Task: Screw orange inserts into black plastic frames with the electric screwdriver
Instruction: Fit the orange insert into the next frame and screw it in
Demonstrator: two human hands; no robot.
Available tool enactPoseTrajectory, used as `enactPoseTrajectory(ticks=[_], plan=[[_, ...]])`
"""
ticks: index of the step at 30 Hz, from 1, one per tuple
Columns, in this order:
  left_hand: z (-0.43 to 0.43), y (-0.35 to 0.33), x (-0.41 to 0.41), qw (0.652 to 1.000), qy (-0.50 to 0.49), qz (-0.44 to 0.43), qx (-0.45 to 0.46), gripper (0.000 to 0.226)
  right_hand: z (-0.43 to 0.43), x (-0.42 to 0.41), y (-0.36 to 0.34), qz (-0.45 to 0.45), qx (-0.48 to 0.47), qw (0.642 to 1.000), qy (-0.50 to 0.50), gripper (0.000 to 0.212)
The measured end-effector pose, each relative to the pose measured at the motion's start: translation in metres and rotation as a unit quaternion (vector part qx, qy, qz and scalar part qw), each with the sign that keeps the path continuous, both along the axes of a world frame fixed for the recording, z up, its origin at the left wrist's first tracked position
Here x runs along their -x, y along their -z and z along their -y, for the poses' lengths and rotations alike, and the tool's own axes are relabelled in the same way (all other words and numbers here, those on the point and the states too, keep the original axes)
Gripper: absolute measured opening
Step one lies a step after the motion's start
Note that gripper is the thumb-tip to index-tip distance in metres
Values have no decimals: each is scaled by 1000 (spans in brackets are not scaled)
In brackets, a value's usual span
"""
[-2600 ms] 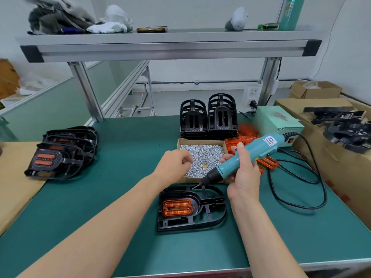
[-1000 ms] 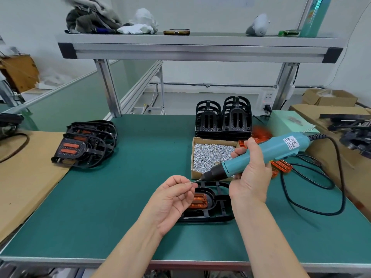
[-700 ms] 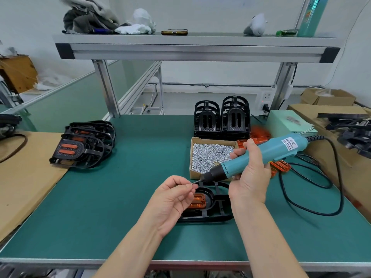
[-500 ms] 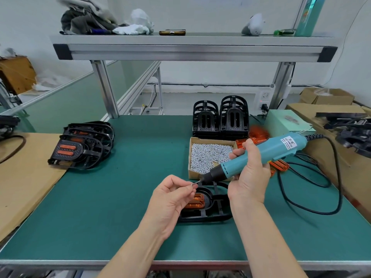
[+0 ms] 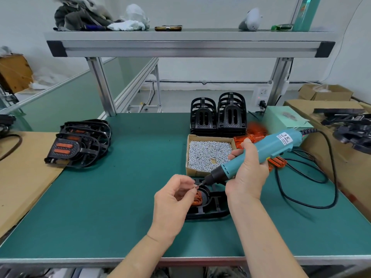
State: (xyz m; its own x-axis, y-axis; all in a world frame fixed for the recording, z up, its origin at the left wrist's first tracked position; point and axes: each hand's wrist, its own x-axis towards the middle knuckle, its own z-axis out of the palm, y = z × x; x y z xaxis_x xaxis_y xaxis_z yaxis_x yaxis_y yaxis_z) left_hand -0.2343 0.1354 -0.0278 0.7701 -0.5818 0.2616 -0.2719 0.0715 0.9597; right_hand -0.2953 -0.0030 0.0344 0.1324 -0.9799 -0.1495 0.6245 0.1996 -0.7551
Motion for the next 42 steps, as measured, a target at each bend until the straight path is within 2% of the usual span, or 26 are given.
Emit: enactPoseTrajectory(ticks=[6, 9, 12, 14, 18, 29, 36, 42], plan=[[-11, -1, -16, 994, 9, 65, -88, 45, 4, 1, -1, -9, 61, 998, 35, 19], [-18, 6, -26, 987, 6, 108, -118, 39, 2, 1, 0, -22, 103, 994, 44, 20], [-19, 14, -30, 967, 13, 205, -154, 17, -3, -1, 2, -41, 144, 988, 41, 19], [-18, 19, -31, 959, 31, 225, -171, 16, -5, -4, 3, -56, 167, 984, 35, 17], [-16, 25, -32, 954, 42, 235, -180, 15, -9, -7, 7, -84, 196, 977, 22, 16], [-16, 26, -34, 955, 50, 233, -175, 15, -7, -13, 14, -97, 200, 975, 0, 14], [-15, 29, -35, 955, 50, 240, -168, 14, -10, -19, 13, -109, 247, 962, -47, 12], [-16, 31, -36, 961, 67, 207, -169, 14, -12, -22, 10, -102, 269, 956, -66, 20]])
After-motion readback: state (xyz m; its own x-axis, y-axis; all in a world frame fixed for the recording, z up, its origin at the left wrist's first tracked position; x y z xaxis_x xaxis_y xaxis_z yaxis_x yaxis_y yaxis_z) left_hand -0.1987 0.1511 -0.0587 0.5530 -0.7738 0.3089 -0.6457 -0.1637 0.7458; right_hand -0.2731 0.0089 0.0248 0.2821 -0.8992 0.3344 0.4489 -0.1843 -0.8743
